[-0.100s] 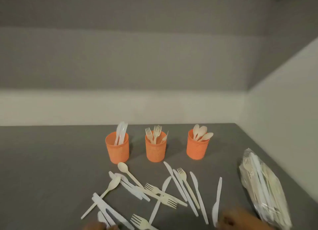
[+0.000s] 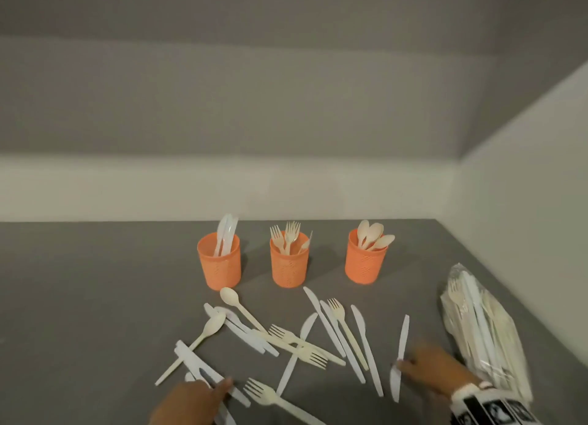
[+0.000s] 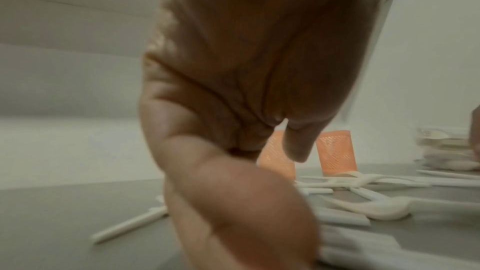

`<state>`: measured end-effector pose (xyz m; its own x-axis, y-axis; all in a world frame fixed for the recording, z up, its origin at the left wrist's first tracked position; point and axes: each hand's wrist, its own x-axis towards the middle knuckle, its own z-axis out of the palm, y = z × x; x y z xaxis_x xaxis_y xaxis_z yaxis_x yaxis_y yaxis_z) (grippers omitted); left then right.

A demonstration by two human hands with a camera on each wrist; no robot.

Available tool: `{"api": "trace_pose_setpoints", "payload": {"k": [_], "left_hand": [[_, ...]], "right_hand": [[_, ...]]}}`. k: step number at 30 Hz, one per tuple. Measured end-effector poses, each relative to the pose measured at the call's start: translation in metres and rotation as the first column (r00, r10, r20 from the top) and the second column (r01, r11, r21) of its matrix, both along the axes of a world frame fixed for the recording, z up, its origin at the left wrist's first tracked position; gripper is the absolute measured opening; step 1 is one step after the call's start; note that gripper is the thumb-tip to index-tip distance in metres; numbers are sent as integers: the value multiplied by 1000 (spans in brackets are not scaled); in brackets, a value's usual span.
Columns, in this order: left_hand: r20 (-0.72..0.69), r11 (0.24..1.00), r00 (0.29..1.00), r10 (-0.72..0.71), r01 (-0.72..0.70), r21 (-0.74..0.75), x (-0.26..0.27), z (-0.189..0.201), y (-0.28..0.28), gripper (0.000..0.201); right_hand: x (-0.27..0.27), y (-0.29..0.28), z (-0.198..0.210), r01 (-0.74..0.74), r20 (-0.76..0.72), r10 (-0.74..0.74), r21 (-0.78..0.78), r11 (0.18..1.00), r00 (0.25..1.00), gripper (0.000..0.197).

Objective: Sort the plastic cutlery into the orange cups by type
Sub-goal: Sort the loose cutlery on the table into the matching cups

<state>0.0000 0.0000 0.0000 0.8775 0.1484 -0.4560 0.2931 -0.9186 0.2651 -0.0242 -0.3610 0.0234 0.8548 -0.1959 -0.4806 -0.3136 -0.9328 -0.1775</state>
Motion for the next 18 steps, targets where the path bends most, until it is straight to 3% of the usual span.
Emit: {"api": "trace_pose_setpoints", "payload": {"k": [1,4,8,10,14,18], "left_hand": [[55,998,998,29,-26,-53,0,-5,-5,57],[-13,994,995,-103,102,-44,6,-7,-23,67],[8,981,981,-192,192,-31,10,-5,-51,66],[25,979,979,-201,201,-39,11,-2,-67,62],[49,928,927,-372,369,60,11,2,-83,59],[20,920,928,-373,367,139,15,-6,-88,53]], "right_hand": [[6,6,0,37,10,-37,3,999,999,36],[30,28,-12,-14,-45,10,-103,995,999,55],[53,65,-19,27,-35,-33,-171,985,999,99],[58,80,-21,52,4,-52,-148,988,999,111],[63,94,-15,-49,80,62,-153,987,995,101],[66,91,-15,-126,127,138,-98,987,982,77]]}}
